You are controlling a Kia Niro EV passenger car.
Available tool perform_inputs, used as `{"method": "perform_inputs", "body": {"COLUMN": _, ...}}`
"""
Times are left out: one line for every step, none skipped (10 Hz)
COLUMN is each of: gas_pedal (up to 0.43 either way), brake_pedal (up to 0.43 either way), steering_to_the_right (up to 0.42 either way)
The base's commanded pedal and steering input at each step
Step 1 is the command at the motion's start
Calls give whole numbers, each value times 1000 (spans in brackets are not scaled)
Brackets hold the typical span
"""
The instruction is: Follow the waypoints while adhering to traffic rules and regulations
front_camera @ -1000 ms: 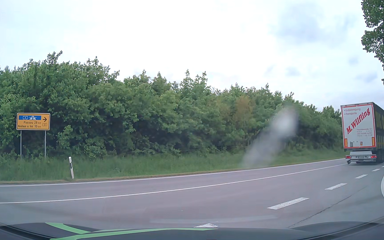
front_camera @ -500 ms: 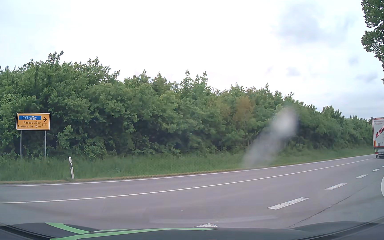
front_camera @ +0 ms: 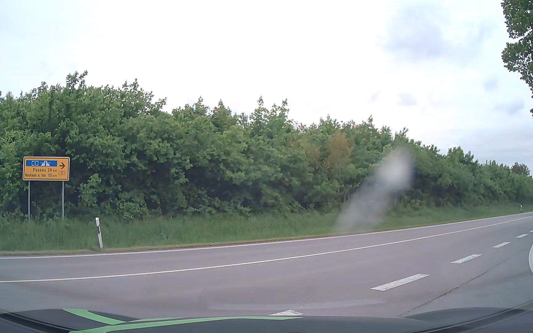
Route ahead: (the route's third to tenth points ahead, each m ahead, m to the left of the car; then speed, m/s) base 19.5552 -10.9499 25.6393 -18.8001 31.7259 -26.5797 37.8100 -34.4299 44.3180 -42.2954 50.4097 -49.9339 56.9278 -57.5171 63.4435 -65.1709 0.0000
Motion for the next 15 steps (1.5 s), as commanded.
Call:
{"method": "perform_inputs", "body": {"gas_pedal": 0, "brake_pedal": 262, "steering_to_the_right": 124}}
{"method": "perform_inputs", "body": {"gas_pedal": 0, "brake_pedal": 262, "steering_to_the_right": 125}}
{"method": "perform_inputs", "body": {"gas_pedal": 0, "brake_pedal": 262, "steering_to_the_right": 124}}
{"method": "perform_inputs", "body": {"gas_pedal": 0, "brake_pedal": 262, "steering_to_the_right": 124}}
{"method": "perform_inputs", "body": {"gas_pedal": 0, "brake_pedal": 256, "steering_to_the_right": 124}}
{"method": "perform_inputs", "body": {"gas_pedal": 0, "brake_pedal": 262, "steering_to_the_right": 124}}
{"method": "perform_inputs", "body": {"gas_pedal": 0, "brake_pedal": 262, "steering_to_the_right": 124}}
{"method": "perform_inputs", "body": {"gas_pedal": 0, "brake_pedal": 262, "steering_to_the_right": 124}}
{"method": "perform_inputs", "body": {"gas_pedal": 0, "brake_pedal": 262, "steering_to_the_right": 124}}
{"method": "perform_inputs", "body": {"gas_pedal": 0, "brake_pedal": 262, "steering_to_the_right": 124}}
{"method": "perform_inputs", "body": {"gas_pedal": 0, "brake_pedal": 262, "steering_to_the_right": 124}}
{"method": "perform_inputs", "body": {"gas_pedal": 0, "brake_pedal": 262, "steering_to_the_right": 124}}
{"method": "perform_inputs", "body": {"gas_pedal": 0, "brake_pedal": 262, "steering_to_the_right": 124}}
{"method": "perform_inputs", "body": {"gas_pedal": 0, "brake_pedal": 262, "steering_to_the_right": 124}}
{"method": "perform_inputs", "body": {"gas_pedal": 0, "brake_pedal": 262, "steering_to_the_right": 124}}
